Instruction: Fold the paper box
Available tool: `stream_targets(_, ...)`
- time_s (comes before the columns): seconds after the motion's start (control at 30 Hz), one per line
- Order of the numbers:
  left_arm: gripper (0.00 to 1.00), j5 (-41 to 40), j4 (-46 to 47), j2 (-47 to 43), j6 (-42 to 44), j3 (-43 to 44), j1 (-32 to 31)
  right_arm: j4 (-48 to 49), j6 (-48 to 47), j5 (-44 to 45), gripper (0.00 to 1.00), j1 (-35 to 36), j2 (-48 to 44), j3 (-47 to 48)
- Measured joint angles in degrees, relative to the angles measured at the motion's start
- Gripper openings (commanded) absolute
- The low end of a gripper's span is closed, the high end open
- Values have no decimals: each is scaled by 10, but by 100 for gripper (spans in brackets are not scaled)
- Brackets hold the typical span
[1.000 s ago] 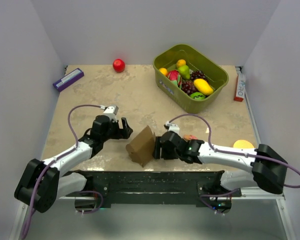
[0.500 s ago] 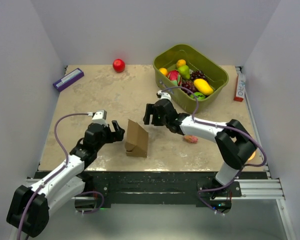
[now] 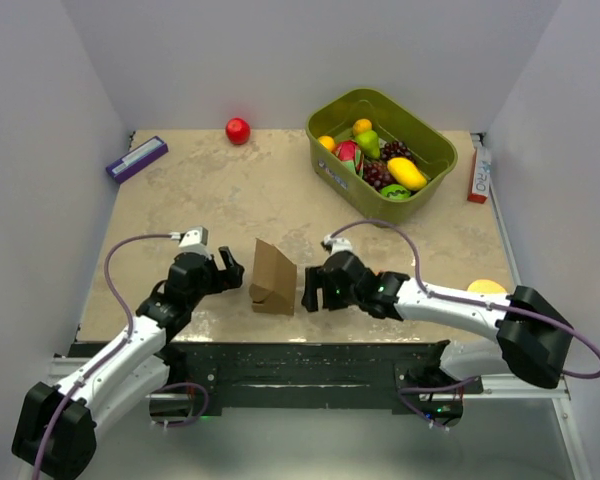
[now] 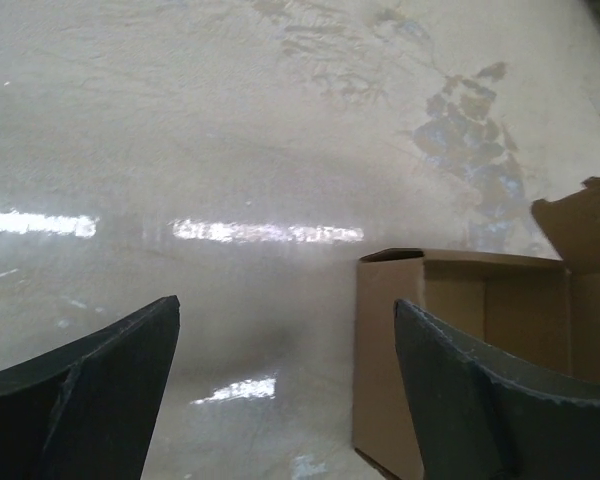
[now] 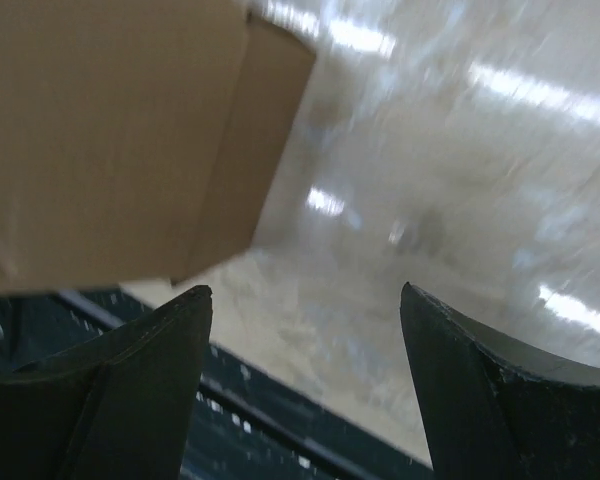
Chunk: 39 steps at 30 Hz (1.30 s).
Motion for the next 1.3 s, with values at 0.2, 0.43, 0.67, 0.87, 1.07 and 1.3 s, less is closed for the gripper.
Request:
stream_targets(0.2,91,-42,-36,-19,-27,-22,0,-23,68,-13,78,97,-11,-34)
stream_targets(0.43,86,14,-3,33,-35,-50,0,-2,86,-14,82,107,23,-26)
stream_targets(0.67,84,90,93,61,-53,-73,-43,0,85,-6,86,103,59,-3)
stream_targets(0.87,82,107,145,99,-84,-72,-147,1,81,26,83,58,58,-2)
stream_targets(1.07,82,111,138,96,-97,-66,-183,31,30,51,78,-23,48,-7)
stream_targets(1.3,84,94,125,71,-90,-65,-188,99,-64,65,77,-90,89,10)
